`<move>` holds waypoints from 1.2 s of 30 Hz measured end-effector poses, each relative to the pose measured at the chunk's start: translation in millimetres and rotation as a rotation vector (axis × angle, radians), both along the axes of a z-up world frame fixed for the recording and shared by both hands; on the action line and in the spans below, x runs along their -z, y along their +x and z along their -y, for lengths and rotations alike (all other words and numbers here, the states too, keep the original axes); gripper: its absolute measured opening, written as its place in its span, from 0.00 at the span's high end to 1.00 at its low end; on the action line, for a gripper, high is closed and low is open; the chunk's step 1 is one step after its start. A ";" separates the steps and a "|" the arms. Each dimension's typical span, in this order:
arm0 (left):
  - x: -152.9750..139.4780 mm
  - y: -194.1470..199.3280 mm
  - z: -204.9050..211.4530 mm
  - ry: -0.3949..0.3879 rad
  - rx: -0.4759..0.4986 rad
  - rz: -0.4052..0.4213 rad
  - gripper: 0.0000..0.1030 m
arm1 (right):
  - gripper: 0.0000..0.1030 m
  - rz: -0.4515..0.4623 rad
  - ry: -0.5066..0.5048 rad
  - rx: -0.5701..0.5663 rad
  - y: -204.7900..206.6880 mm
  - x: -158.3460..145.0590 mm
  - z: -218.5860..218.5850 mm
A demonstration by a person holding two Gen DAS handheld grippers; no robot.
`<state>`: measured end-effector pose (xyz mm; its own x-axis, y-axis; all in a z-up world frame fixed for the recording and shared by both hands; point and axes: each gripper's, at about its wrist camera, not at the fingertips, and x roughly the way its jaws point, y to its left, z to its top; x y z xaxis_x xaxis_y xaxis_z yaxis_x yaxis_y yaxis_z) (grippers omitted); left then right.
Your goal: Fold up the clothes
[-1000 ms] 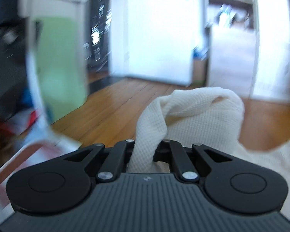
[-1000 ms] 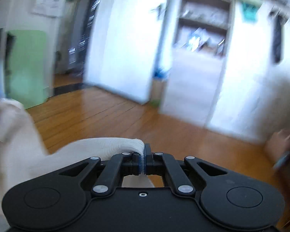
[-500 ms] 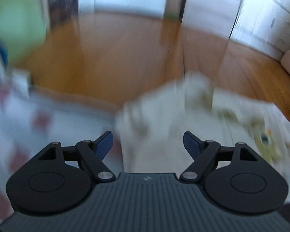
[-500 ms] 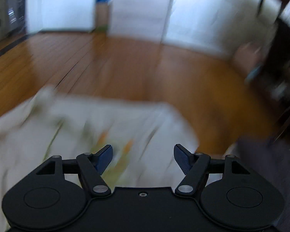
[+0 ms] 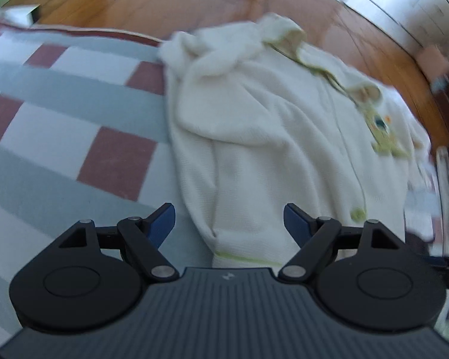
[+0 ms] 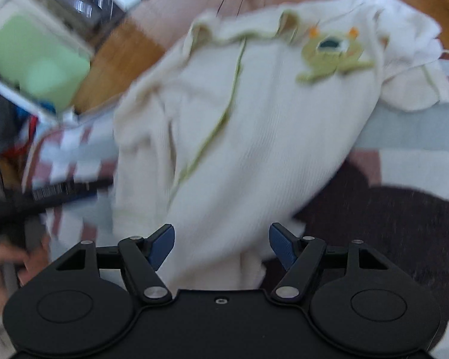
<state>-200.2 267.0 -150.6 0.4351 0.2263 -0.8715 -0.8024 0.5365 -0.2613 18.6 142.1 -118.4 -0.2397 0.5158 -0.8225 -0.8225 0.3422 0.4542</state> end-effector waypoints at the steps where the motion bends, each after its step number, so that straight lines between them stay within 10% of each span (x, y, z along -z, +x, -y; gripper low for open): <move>1: 0.8 3.9 3.8 -0.004 0.032 -0.015 0.23 | 0.27 0.008 -0.003 -0.028 -6.5 -2.3 2.7; 9: 29.1 40.7 10.7 0.037 0.123 -0.196 0.11 | 0.21 0.007 -0.007 -0.151 -43.1 26.2 7.3; 11: 34.7 45.2 7.1 0.032 0.136 -0.196 0.04 | 0.57 0.048 0.016 -0.269 -56.3 27.2 3.5; 12: 36.0 44.4 4.5 0.025 0.136 -0.181 0.07 | 0.69 0.076 0.038 -0.274 -58.8 22.4 4.4; 14: 28.4 35.9 3.0 0.044 0.129 -0.151 0.45 | 0.83 0.133 0.081 -0.286 -63.6 12.7 6.2; 15: 23.9 31.2 2.5 0.056 0.125 -0.135 0.80 | 0.83 0.148 0.107 -0.278 -62.7 6.0 8.2; 16: 18.4 25.9 3.6 0.074 0.133 -0.110 0.90 | 0.84 0.153 0.131 -0.259 -57.9 -2.2 11.5; 22: -9.3 7.2 12.1 0.267 0.139 -0.143 0.92 | 0.84 0.246 0.162 -0.188 -28.6 -28.9 24.4; 36: -65.1 -63.9 -13.2 0.284 0.044 -0.102 0.94 | 0.93 0.406 0.093 -0.142 -7.9 -19.0 28.5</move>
